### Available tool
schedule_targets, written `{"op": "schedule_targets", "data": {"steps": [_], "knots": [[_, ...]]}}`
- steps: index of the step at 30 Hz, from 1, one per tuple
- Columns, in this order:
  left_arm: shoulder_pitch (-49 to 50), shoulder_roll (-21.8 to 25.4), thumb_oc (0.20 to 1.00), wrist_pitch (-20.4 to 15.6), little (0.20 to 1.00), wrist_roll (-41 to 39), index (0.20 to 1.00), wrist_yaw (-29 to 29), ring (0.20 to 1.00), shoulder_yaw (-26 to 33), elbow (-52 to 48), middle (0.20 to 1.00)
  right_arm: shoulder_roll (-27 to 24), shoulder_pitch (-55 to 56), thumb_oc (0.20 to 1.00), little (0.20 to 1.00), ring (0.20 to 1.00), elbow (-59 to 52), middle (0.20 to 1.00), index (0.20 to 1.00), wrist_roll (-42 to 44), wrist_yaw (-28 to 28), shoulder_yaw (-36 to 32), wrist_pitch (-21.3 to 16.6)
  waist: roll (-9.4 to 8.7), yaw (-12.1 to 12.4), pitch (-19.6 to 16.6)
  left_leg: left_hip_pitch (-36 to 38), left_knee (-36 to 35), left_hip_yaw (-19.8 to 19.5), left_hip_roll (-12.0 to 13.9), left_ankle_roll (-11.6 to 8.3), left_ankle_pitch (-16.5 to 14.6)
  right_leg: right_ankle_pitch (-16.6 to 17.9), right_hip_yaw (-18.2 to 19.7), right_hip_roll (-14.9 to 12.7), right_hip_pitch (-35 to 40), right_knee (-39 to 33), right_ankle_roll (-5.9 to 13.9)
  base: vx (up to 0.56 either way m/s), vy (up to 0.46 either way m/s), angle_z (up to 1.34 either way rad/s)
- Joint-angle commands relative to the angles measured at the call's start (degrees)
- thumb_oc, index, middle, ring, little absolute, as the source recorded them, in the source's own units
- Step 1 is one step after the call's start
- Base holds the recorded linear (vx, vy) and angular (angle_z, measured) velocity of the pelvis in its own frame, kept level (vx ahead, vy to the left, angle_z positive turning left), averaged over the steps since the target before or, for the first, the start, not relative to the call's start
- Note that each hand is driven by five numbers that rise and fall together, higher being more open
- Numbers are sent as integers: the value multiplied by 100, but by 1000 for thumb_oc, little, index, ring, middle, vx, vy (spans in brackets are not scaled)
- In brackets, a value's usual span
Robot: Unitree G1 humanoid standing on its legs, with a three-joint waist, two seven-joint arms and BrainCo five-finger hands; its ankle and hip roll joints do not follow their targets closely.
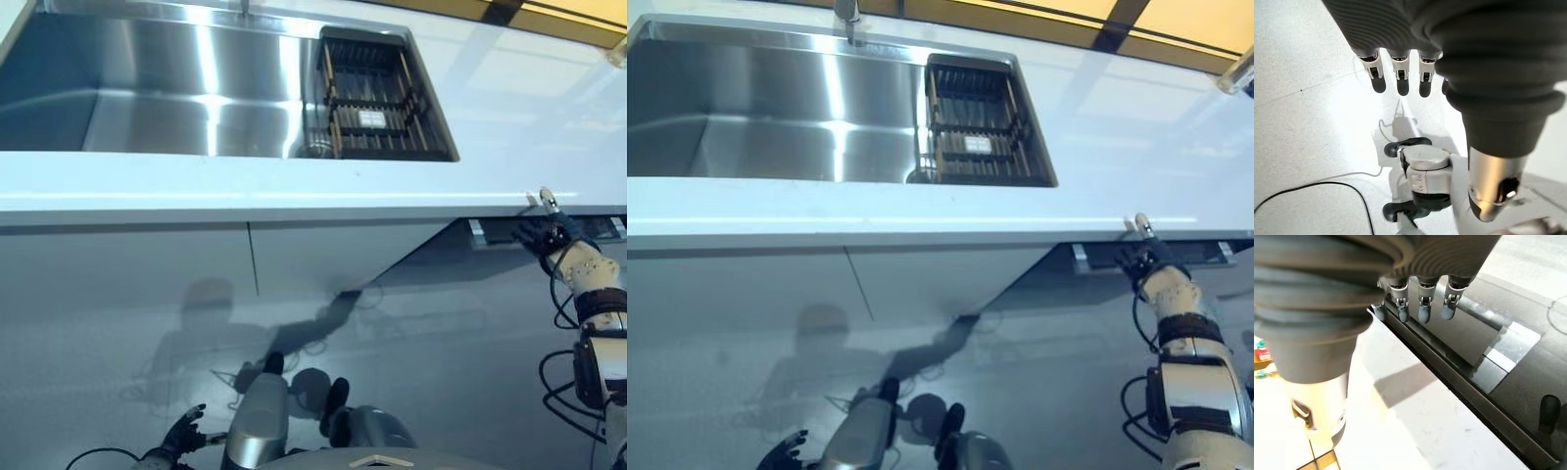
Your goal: Pick up plates and place into dishwasher.
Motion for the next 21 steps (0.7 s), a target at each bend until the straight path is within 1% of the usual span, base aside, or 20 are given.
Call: {"op": "schedule_targets", "data": {"steps": [1,2,3,4,5,7,9,11,12,14,17,21], "knots": [[373,12,1000,-211,1000,-98,1000,77,1000,90,26,1000,-682,171,1000,1000,1000,-353,1000,1000,-1684,-772,-287,-1178,-143,-107,-546,378,-285,183,0,169,-525,1093,342,-478,-279,128,565,-42,17,-14],[365,8,1000,-221,1000,-90,1000,69,1000,105,19,1000,-720,288,1000,1000,1000,-275,1000,1000,-2210,-1026,-278,-1254,-152,-131,-543,353,-308,181,-22,174,-478,1139,356,-490,-307,100,566,-49,17,-21],[355,7,1000,-234,1000,-102,1000,67,1000,100,21,1000,-754,370,1000,1000,1000,-210,1000,1000,-2639,-1226,-248,-1246,-146,-143,-537,347,-318,177,-31,180,-472,1166,365,-493,-328,101,571,-57,13,-19],[348,10,1000,-246,1000,-110,1000,64,1000,97,25,1000,-776,415,1000,1000,1000,-179,1000,1000,-3085,-1382,-232,-1157,-140,-146,-529,339,-319,177,-38,185,-471,1185,367,-500,-343,106,576,-61,14,-14],[310,23,1000,-249,1000,-133,1000,48,1000,91,22,1000,-862,534,1000,1000,1000,29,1000,1000,-3839,-1709,-65,-1083,-128,-152,-493,311,-301,178,-54,192,-459,1186,370,-515,-364,103,577,-59,14,-7],[270,41,1000,-228,1000,-132,1000,18,1000,67,16,1000,-953,653,1000,1000,1000,284,1000,1000,-4928,-2043,208,-853,-104,-152,-456,288,-296,170,-68,204,-450,1189,355,-537,-390,116,586,-46,21,-4],[260,65,1000,-180,1000,-125,1000,-26,1000,60,-58,1000,-988,754,1000,1000,1000,363,1000,1000,-5116,-2085,453,-671,-81,-150,-429,263,-297,158,-84,207,-435,1180,350,-554,-399,100,593,-25,19,-9],[260,100,1000,-100,1000,-141,1000,-41,1000,29,-183,1000,-1010,788,1000,1000,1000,381,1000,1000,-5758,-2248,594,-502,-68,-141,-406,234,-282,141,-93,208,-437,1134,331,-571,-400,77,589,-17,8,-7],[283,155,1000,20,1000,-138,1000,-77,1000,29,-365,1000,-1086,800,1000,1000,1000,364,1000,1000,-6079,-2353,776,-416,-58,-119,-395,200,-262,120,-107,213,-446,1120,319,-581,-399,54,592,-29,8,-12],[309,243,1000,145,1000,-170,1000,-153,1000,-3,-622,1000,-1181,720,1000,1000,1000,198,1000,1000,-6363,-2524,999,-195,-22,-85,-359,132,-239,98,-126,210,-443,1065,287,-600,-403,12,585,-43,20,-9],[342,283,1000,147,1000,-222,1000,-199,1000,-3,-774,1000,-1251,725,1000,1000,1000,117,1000,1000,-6837,-2761,1194,-115,30,-66,-312,74,-214,84,-151,219,-450,1007,271,-613,-400,-35,580,-45,30,3],[423,294,1000,184,1000,-259,1000,-251,1000,37,-962,1000,-1248,961,1000,1000,1000,-109,1000,1000,-7206,-3014,1208,-199,89,-86,-301,52,-197,78,-173,223,-457,966,259,-625,-381,-85,583,-12,33,6]]}}
